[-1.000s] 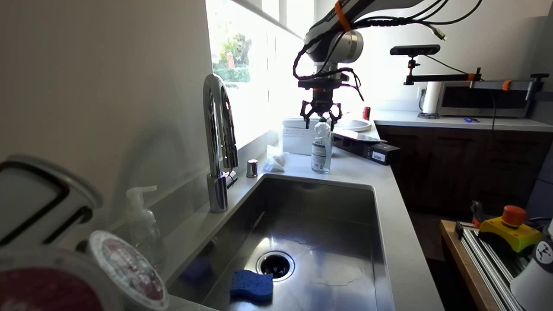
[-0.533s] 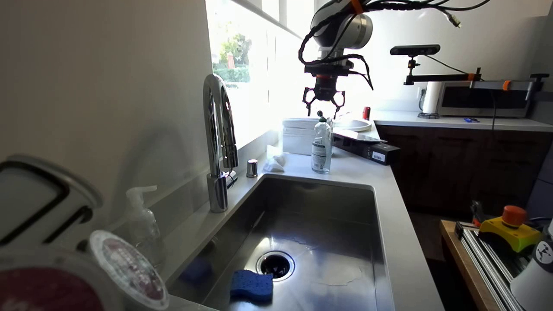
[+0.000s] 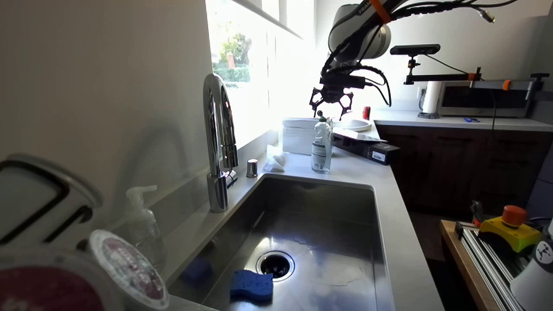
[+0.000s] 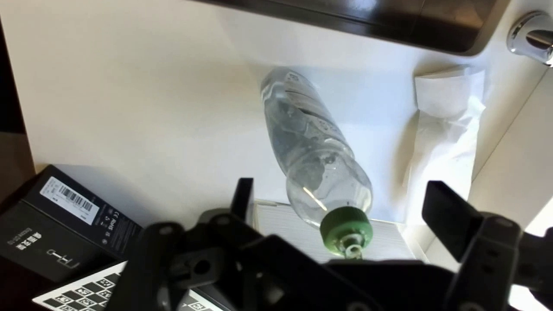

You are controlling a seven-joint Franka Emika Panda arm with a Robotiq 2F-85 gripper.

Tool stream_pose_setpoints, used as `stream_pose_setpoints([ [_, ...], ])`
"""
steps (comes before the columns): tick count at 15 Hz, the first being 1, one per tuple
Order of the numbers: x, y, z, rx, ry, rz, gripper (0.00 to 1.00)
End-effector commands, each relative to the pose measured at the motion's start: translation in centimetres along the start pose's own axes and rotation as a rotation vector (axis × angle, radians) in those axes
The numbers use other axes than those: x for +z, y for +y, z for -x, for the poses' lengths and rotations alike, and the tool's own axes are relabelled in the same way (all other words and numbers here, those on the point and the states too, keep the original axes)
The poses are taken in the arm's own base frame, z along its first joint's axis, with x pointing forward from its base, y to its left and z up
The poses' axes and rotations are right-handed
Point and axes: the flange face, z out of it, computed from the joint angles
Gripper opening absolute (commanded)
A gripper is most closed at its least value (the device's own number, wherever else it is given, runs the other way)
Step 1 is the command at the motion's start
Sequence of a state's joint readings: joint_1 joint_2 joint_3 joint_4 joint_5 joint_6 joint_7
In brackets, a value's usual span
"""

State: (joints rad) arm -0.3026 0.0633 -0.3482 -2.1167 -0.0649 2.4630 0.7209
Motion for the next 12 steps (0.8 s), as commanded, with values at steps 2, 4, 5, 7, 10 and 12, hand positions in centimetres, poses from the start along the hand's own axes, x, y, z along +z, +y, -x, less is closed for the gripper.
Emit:
stream_pose_setpoints([
  [2,1.5,2.0,3.6,-0.115,0.093,-0.050,1.00],
  [4,1.8,1.3,2.4,-0.091,0.085,-0.039,1.00],
  [5,2.3,1.5,3.0,-0.108,0.095,-0.042,1.00],
  [7,2.8,1.7,3.5,-0.120,0.097,-0.041,1.00],
  [10,3.4,1.6,3.5,-0.145,0.138,-0.031,1.00],
  [12,4.8,2.0,4.1,-0.222,0.179,-0.037,1.00],
])
